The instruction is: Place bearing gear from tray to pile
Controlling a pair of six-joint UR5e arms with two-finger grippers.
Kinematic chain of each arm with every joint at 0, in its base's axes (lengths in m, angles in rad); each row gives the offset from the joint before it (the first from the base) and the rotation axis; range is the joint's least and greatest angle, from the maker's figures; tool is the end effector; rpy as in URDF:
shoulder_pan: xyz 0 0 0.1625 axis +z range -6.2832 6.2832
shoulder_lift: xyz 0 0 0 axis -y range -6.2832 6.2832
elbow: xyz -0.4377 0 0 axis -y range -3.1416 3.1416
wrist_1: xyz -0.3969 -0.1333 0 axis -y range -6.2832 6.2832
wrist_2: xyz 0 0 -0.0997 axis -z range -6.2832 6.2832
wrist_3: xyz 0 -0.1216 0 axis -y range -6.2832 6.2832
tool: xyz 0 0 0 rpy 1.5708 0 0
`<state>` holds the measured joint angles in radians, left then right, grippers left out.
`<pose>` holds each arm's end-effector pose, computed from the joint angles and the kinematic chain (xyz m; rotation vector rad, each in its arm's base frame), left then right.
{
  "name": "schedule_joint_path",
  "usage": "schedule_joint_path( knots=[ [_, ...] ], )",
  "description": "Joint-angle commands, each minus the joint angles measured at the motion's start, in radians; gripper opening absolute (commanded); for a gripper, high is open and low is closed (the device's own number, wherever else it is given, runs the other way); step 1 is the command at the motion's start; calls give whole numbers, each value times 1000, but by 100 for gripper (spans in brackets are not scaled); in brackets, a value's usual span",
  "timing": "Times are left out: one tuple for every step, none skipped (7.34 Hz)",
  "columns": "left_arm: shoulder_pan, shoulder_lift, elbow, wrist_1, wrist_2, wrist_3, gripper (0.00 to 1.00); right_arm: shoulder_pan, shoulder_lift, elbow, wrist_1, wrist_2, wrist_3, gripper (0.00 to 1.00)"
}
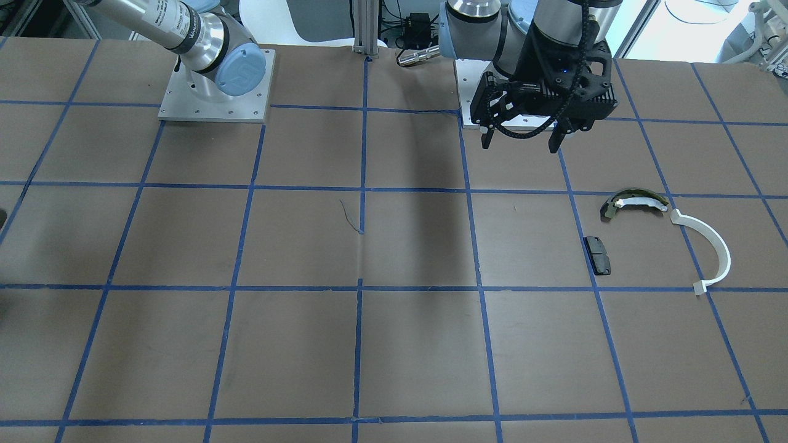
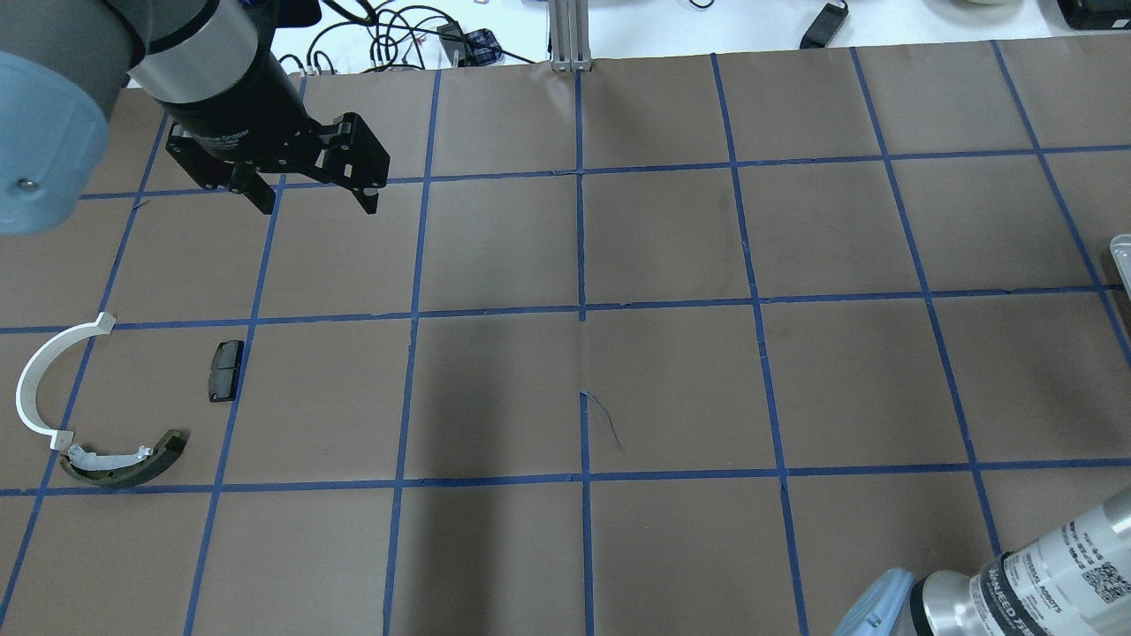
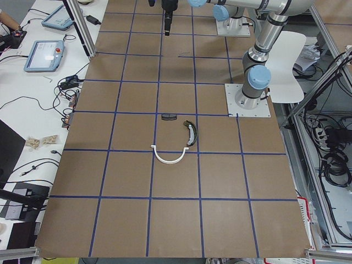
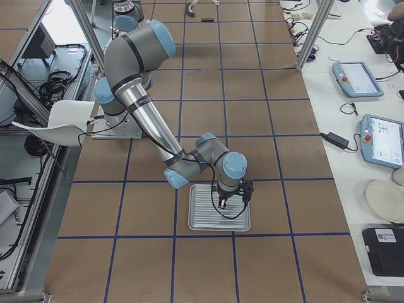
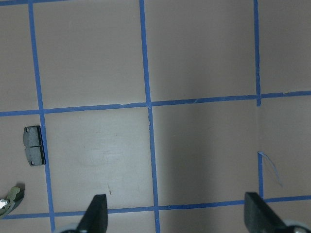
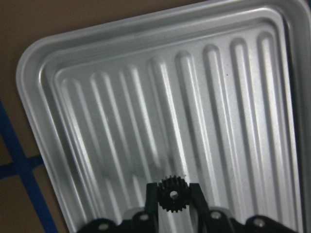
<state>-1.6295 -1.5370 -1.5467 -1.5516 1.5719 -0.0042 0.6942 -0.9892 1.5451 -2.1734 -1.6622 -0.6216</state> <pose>-0.1617 -0.4816 0.5094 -0.0854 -3.1368 0.1210 -0.4466 -0.5308 0.2025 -0.3901 -3.0175 -0.0427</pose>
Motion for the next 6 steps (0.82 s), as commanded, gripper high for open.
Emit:
schedule_joint_path(
  knots=[
    [0, 2, -1, 1, 0, 0, 100, 55, -122, 1, 173, 8, 83, 0],
    [-1, 0, -1, 1, 0, 1, 100, 124, -173, 4, 248, 9, 144, 0],
    [0, 0, -1, -1, 0, 1, 100, 222, -221, 7, 318, 10, 243, 0],
    [0, 0, 0, 1, 0, 1, 100, 346, -248, 13, 342, 59, 410, 0],
    [-1, 0, 0, 1, 0, 1, 100, 479, -250, 18, 346, 111, 585, 0],
    [-1, 0, 0, -1, 0, 0, 100, 601, -250, 24, 346, 124, 734, 0]
  ],
)
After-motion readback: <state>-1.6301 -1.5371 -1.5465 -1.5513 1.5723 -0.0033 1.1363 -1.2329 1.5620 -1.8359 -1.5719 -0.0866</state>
